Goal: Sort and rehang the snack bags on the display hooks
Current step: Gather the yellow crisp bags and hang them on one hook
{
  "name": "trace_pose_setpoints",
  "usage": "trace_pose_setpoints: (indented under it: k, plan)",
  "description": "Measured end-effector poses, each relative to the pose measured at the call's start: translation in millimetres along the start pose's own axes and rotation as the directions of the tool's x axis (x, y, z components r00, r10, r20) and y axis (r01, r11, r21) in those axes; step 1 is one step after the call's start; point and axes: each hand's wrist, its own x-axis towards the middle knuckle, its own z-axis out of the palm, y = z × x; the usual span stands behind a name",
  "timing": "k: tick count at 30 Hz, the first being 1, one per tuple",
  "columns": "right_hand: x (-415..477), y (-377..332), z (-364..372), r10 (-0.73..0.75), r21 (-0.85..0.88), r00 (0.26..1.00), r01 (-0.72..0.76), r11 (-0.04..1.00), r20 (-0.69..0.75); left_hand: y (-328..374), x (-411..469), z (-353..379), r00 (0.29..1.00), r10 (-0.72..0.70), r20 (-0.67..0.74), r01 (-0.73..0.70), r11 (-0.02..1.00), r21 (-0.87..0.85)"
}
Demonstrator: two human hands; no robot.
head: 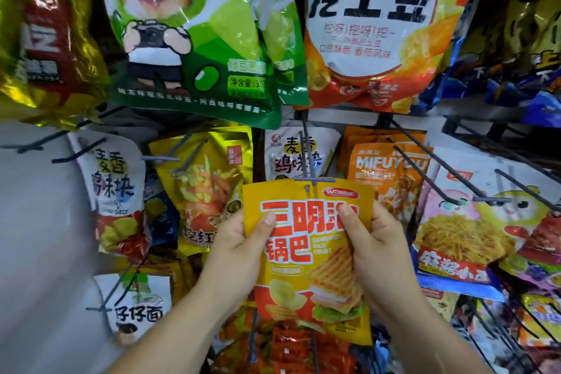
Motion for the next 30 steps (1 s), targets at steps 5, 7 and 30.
trace_pose_setpoints:
  k: [5,7,30]
  plan:
    - [-7.7,-4.3,-2.3,-0.003,0.008,0.999,0.002,1.000,0.037,2.5,-7.4,-1.7,0.999,0.039,0.010,-0.040,0.998,0.042]
    - [-11.0,-6.3,-3.5,0.013,0.039,0.999,-0.015,0.999,0.050,4.8,-10.3,-1.5,0.999,0.039,0.014,-0.039,0.998,0.047]
    - [20.6,11.5,-93.4,0.098,-0.150,0.995,-0.093,0.984,0.022,-10.7,74.9,33.2,0.988,0.135,-0.079,-0.029,0.654,0.756]
